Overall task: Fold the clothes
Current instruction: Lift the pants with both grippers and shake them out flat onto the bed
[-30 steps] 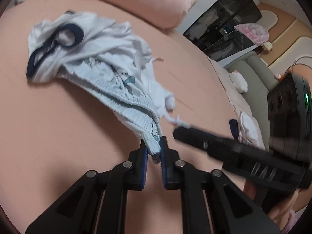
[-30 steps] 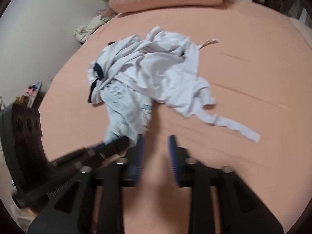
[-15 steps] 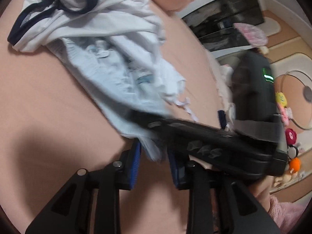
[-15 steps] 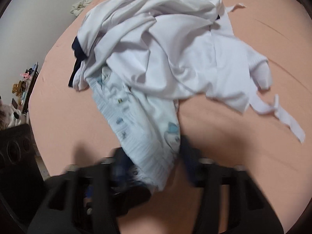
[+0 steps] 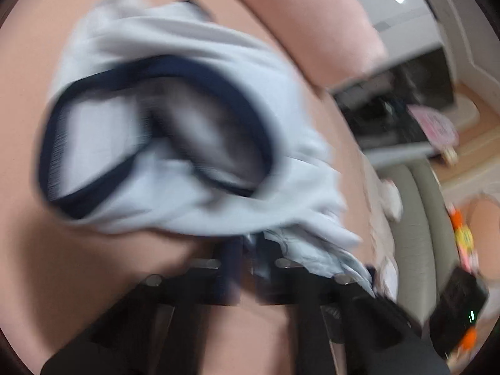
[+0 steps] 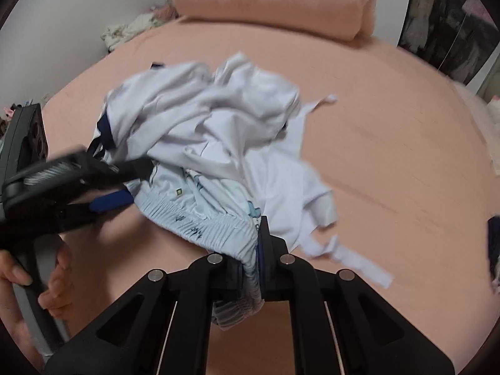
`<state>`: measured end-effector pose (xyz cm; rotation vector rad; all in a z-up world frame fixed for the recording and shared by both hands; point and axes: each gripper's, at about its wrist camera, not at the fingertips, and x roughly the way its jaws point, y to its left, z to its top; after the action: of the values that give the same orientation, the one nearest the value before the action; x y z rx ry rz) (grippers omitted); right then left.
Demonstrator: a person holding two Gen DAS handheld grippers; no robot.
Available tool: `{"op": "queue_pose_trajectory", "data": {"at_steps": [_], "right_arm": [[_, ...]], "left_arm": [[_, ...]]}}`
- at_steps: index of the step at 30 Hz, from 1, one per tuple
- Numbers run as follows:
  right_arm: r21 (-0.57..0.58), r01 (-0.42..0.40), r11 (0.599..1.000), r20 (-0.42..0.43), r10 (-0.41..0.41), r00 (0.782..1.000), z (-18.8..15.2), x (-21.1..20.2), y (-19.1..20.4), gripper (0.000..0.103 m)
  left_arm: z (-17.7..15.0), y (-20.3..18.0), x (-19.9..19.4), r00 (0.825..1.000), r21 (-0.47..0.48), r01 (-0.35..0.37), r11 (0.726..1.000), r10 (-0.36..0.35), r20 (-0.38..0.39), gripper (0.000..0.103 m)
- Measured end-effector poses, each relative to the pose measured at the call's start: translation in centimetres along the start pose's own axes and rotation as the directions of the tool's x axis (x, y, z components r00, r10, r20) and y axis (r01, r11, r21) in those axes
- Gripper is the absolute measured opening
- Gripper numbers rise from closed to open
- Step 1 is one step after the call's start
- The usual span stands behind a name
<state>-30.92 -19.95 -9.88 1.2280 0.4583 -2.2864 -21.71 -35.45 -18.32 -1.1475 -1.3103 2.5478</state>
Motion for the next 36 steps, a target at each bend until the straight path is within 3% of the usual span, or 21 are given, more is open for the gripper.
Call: {"op": "queue_pose_trajectory", "data": {"at_steps": [3,5,7,9,13,17,20,22,24,26,27,29,32,33,36], "right_arm": [[0.041,0.001,0.999,0.006,-0.001,1.000,2.5,-0.3,-1.7,0.005],[0.049,0.002,0.999,0.069,-0.005,0.998,4.0,-2.4,-2.9,0.005],[0.040,0.002,0.999,0.141,-0.008,0.990,6.5,-5.5,-3.9,0.005],[0.031,-0.001,1.000,0.218,-0.005,0.976,8.7,-9.9,-4.8,0.005],[0.041,-0.021,0.999,0.326,0.006,0.945,8.6,-18.3,-7.2,0.005],[0.093,-0.065,0.994,0.356,0.027,0.934,6.4,-22.9,-10.4,0.005],[0.139,-0.027,0.990,0.377,-0.028,0.926,0.9,-27.5,-12.3,0.005],[0.157,0.044,0.987,0.343,-0.096,0.935,-1.5,-28.4,-13.4,0.005],[0.188,0.127,0.974,0.245,-0.172,0.954,-2.3,-26.1,-15.5,0.006],[0.230,0.144,0.962,0.140,-0.179,0.974,-2.7,-23.3,-18.3,0.006],[0.261,0.128,0.957,0.128,-0.166,0.978,-2.6,-23.2,-19.5,0.006],[0.262,0.137,0.955,0.212,-0.196,0.957,-1.7,-26.3,-20.1,0.006],[0.222,0.197,0.955,0.372,-0.270,0.888,-0.5,-33.0,-19.3,0.006],[0.233,0.181,0.956,0.403,-0.264,0.876,-0.6,-34.3,-19.3,0.006],[0.281,0.094,0.955,0.473,-0.223,0.853,-1.8,-37.2,-19.6,0.009]], "left_arm": [[2.3,-3.9,-1.9,0.996,0.121,-0.010,0.993,-0.001,0.094,0.005],[5.6,-6.5,-3.9,0.989,0.159,0.007,0.987,-0.031,0.146,0.005],[7.4,-10.8,-7.2,0.978,0.232,0.041,0.972,-0.086,0.188,0.005],[7.6,-15.6,-10.5,0.969,0.320,0.102,0.942,-0.167,0.183,0.005],[3.6,-22.9,-14.4,0.958,0.465,0.159,0.871,-0.250,0.140,0.005],[1.3,-24.7,-14.5,0.946,0.450,0.258,0.855,-0.319,0.065,0.005],[-2.4,-25.8,-14.3,0.937,0.467,0.308,0.829,-0.351,0.004,0.005],[-5.4,-27.2,-12.8,0.953,0.504,0.275,0.818,-0.302,-0.029,0.005],[-6.2,-29.7,-9.9,0.971,0.499,0.217,0.839,-0.237,-0.025,0.005],[-6.0,-32.9,-7.2,0.981,0.486,0.172,0.857,-0.191,-0.010,0.005],[-6.1,-34.5,-7.8,0.977,0.504,0.183,0.844,-0.212,-0.001,0.005],[-6.9,-38.3,-11.1,0.953,0.573,0.222,0.789,-0.300,0.043,0.005],[-7.2,-42.1,-15.2,0.920,0.633,0.243,0.735,-0.382,0.090,0.005],[-7.4,-42.8,-16.4,0.911,0.646,0.245,0.723,-0.399,0.100,0.005],[-9.8,-41.0,-17.4,0.926,0.630,0.239,0.739,-0.369,0.081,0.008]]}}
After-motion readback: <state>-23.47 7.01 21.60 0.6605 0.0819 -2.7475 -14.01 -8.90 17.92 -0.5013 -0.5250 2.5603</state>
